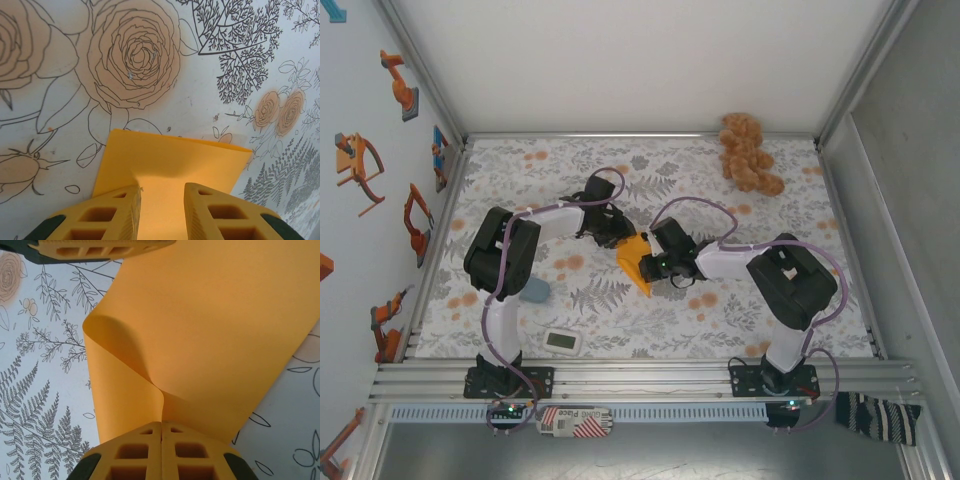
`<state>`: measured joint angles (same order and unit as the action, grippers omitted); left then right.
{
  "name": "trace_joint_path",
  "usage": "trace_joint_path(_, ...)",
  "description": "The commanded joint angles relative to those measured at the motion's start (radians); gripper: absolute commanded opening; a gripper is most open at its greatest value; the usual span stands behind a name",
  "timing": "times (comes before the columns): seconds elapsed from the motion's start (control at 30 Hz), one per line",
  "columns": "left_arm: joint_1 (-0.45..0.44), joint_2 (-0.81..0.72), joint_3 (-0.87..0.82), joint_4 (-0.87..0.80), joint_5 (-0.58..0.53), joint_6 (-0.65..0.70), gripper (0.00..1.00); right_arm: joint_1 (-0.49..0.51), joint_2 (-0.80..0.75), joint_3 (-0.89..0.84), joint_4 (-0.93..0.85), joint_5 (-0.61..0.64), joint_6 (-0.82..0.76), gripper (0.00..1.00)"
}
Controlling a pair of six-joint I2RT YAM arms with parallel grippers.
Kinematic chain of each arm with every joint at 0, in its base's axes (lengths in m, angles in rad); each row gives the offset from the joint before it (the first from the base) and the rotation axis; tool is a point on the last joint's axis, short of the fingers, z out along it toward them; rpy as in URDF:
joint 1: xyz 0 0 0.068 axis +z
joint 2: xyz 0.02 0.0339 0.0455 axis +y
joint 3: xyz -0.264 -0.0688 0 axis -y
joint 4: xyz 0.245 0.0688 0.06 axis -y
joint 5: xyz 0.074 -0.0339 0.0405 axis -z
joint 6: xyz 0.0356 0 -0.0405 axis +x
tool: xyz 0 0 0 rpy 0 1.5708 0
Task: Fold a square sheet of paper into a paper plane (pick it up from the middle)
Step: Third fold the triangle at the center of the table.
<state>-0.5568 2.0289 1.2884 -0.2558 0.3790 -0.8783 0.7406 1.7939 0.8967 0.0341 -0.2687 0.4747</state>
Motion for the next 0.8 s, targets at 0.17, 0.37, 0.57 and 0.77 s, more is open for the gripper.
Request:
trace_joint_path(0.17, -0.011, 0.036, 0.000, -0.068, 0.002, 0.024, 0.31, -0.007, 0.023, 0.032, -0.018, 0.016, -0.012, 0.00)
trace_joint_path(0.37, -0.012, 0.033, 0.000, -0.069, 0.002, 0.022, 0.31, -0.007, 0.030, 0.032, -0.022, 0.017, -0.011, 0.00)
trace_joint_path(0.57, -0.009, 0.011, 0.009, -0.074, 0.008, 0.024, 0.31, -0.007, 0.041, 0.031, -0.031, 0.019, -0.010, 0.00)
trace_joint_path(0.77, 0.013, -0.112, 0.018, -0.092, -0.022, 0.026, 0.33, -0.007, 0.050, 0.026, -0.037, 0.020, -0.011, 0.00)
